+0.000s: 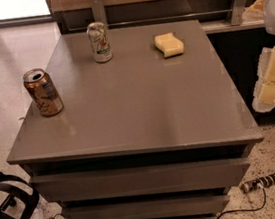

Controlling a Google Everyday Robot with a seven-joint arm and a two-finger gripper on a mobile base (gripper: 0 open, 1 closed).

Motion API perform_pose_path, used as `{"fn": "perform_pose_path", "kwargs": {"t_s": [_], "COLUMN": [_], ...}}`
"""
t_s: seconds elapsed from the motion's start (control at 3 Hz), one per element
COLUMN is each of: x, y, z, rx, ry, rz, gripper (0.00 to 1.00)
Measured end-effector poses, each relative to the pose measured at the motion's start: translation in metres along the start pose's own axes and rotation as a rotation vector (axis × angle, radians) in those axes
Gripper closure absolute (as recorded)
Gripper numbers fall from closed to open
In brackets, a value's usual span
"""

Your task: Move sponge near orange can

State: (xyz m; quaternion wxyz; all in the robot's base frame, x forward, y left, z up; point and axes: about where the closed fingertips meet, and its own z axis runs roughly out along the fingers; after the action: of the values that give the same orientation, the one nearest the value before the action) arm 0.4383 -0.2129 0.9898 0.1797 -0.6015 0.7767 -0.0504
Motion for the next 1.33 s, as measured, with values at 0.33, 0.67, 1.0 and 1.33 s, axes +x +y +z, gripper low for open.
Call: {"fn": "perform_pose_path", "kwargs": {"t_s": [0.33,0.67,1.0,1.33], "x": [0.000,0.008,0.022,0.023], "y": [0.000,-0.034,-0.068,-0.096], "z": [0.000,0.005,0.023,0.044], "rx": [0.001,0.045,0.098,0.151], "ry": [0.000,-0.031,-0.134,-0.297], "rz": [0.000,0.076,0.174,0.247], "gripper": [0.00,0.00,0.00,0.00]}}
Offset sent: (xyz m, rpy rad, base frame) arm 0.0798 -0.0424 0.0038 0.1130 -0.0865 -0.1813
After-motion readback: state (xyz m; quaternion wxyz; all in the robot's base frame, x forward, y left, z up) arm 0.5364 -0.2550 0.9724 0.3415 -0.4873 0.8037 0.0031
